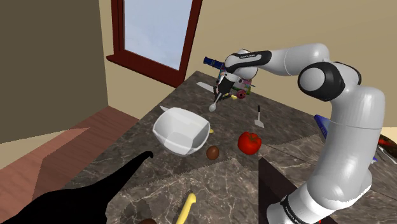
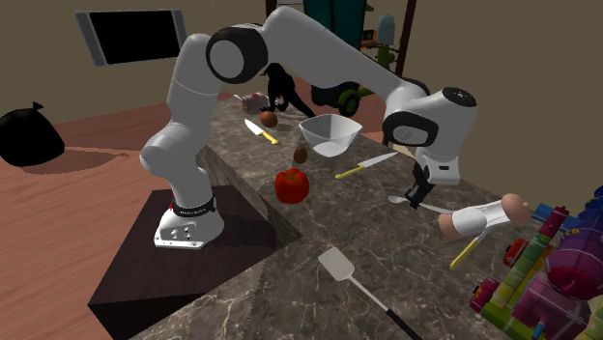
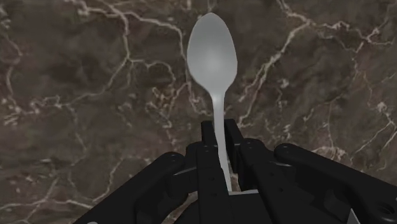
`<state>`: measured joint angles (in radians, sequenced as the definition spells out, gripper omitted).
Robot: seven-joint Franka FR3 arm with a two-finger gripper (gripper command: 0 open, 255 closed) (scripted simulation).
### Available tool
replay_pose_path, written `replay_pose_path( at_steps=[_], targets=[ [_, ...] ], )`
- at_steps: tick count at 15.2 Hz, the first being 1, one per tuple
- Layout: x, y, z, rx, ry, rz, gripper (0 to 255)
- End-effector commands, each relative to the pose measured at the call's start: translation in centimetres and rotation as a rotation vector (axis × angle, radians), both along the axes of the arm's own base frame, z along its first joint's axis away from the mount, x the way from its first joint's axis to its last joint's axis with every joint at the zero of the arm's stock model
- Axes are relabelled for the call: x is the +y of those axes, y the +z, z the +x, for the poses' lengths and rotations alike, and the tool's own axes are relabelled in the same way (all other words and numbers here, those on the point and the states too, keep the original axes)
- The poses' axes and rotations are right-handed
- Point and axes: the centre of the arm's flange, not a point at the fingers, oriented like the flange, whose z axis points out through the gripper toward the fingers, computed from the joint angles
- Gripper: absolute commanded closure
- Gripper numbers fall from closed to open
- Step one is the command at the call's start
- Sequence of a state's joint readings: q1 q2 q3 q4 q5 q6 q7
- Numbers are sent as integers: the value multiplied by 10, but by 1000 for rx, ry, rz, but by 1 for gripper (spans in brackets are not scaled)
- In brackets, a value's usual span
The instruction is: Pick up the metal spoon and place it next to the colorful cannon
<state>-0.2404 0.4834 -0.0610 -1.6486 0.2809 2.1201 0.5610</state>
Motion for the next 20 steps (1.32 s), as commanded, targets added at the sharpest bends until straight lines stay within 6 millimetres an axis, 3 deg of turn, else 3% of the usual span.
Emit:
replay_pose_path(
  at_steps=[1,8,9,14,18,20],
  targets=[
    [1,-16,-3,16,-2,2,255],
    [1,-16,-3,16,-2,2,255],
    [2,-17,-2,16,-1,3,0],
    [1,-16,-3,16,-2,2,0],
    [-9,33,-6,16,-2,2,0],
    [-9,33,-6,16,-2,2,0]
  ],
)
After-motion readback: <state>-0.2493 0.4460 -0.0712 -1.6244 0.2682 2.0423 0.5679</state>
